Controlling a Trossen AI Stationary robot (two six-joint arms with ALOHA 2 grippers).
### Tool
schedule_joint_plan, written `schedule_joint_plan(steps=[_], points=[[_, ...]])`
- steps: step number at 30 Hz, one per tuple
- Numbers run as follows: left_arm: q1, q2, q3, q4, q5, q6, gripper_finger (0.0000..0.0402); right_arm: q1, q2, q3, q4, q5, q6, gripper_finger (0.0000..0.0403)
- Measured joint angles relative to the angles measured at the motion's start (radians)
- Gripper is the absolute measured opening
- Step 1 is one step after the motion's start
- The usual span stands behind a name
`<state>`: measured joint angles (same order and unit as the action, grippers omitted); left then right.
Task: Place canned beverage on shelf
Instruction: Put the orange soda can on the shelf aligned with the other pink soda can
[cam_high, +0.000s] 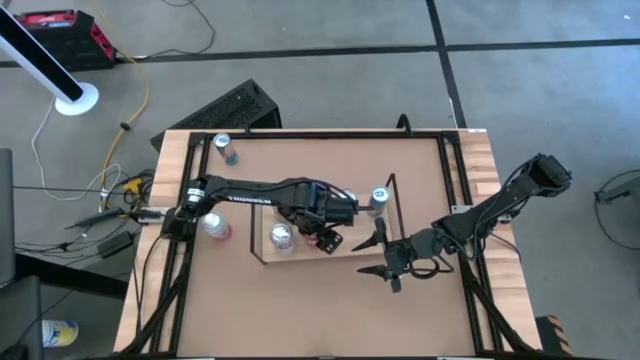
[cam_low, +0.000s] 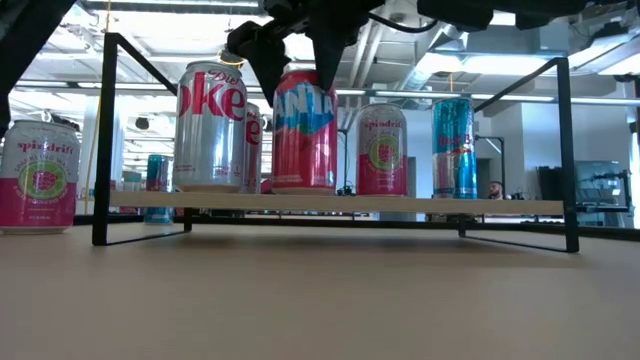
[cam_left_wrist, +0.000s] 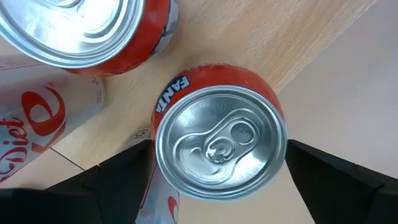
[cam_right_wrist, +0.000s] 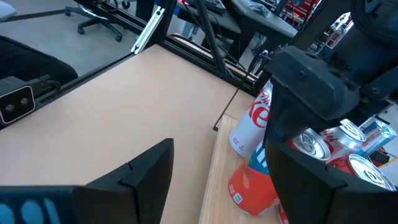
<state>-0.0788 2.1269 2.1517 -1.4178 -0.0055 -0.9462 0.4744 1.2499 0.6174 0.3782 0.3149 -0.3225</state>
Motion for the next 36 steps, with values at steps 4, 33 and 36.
schedule_joint_plan(steps=[4,33,36], points=[[0.0,0.0,0.0,0.0,0.0,0.006,0.036,0.0,0.0,0.0,0.0,0.0,0.0,0.0276],[0.0,0.003,0.0,0.048,0.09,-0.037,0.0362,0.0,0.0,0.0,0.0,0.0,-0.001,0.0276],[0.0,0.003,0.0,0.045,0.09,-0.037,0.0362,0.0,0.0,0.0,0.0,0.0,-0.001,0.0276]])
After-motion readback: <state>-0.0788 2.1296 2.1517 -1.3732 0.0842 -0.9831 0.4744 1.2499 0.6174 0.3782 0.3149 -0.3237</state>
